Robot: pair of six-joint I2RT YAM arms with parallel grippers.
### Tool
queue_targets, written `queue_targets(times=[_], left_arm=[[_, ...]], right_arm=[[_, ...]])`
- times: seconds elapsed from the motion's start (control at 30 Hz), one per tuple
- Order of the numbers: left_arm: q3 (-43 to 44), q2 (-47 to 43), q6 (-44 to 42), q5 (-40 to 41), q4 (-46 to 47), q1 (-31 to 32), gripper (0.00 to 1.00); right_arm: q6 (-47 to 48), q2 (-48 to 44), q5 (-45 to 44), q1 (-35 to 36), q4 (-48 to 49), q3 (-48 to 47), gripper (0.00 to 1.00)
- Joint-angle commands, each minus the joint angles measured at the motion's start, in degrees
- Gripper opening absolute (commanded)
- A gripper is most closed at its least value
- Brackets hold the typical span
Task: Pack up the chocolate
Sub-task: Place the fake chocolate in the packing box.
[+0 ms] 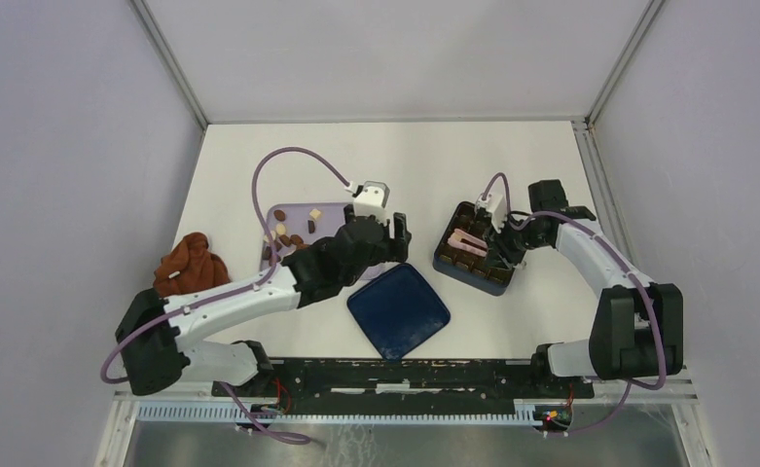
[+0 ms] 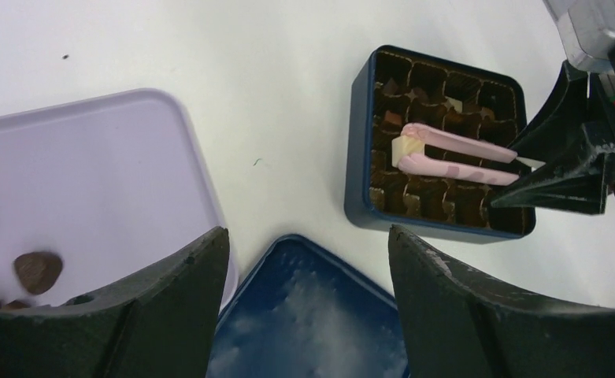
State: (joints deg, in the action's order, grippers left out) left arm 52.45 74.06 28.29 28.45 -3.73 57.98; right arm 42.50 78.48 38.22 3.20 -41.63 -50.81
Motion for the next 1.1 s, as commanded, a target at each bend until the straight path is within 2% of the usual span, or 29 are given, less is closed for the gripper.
queue_targets(times=[0.0,0.17,0.3,0.4,0.8,1.07], left_arm=[[-1.63,-7.07,-1.31,1.99,-8.81,0.02,0.80],[-5.23,-13.93,1.06,2.65,-10.03,0.00,0.80],[-7.47,-17.27,2.64,3.07,-10.36,-0.02,0.80],[-8.22,-19.01,3.16,3.34,-11.04,0.03,0.80],[-8.85,-20.27,4.13,3.43,-11.87,0.03,0.80],[-9.31,-22.05,5.61,-0.13,-8.76,0.03,0.82]], right_arm=[[-2.22,0.77,-2.71,1.11,3.32,0.12,0.18],[-3.45,2.44,-3.93,2.64,4.13,-0.99,0.21],[-4.09,2.93,-4.41,2.82,4.77,-1.36,0.31],[-4.42,2.97,-4.71,2.79,5.11,-1.40,0.33],[-4.97,3.52,-5.08,2.83,5.41,-1.84,0.41],[-4.96,2.91,-4.99,2.86,5.42,-1.93,0.44]])
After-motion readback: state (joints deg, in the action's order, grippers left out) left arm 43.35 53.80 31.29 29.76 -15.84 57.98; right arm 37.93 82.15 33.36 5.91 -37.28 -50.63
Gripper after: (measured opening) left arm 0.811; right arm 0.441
